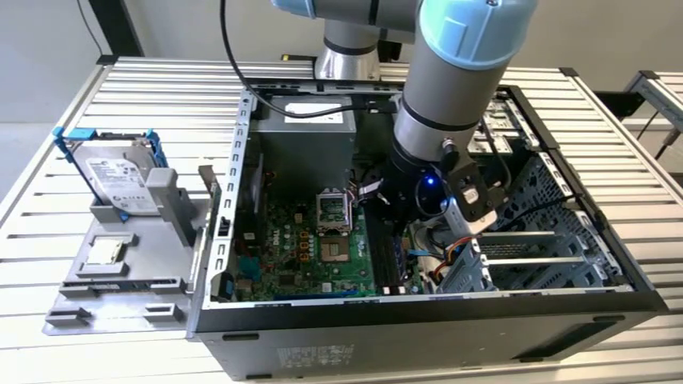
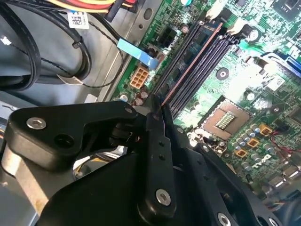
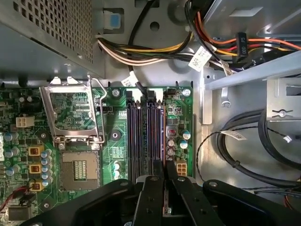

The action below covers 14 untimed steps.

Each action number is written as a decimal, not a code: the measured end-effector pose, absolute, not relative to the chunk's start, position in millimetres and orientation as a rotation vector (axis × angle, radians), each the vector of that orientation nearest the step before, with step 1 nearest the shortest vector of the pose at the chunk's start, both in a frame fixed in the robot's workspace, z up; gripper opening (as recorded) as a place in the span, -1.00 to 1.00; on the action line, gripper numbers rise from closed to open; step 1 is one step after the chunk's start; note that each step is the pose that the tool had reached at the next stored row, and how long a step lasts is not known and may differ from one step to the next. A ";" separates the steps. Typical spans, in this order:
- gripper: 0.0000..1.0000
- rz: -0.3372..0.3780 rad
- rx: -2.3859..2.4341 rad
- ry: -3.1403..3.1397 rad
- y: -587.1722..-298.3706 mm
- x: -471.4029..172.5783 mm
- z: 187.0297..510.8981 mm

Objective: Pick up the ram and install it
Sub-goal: 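Insert the ram into the slot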

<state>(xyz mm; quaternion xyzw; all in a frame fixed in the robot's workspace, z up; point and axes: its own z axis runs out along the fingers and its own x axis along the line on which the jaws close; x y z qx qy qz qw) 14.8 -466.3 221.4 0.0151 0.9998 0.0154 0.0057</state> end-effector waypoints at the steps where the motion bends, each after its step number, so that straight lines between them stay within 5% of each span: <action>1: -1.00 0.049 0.047 3.129 -465.9 14.9 220.3; 14: -1.00 0.049 0.031 3.130 -465.4 14.8 218.2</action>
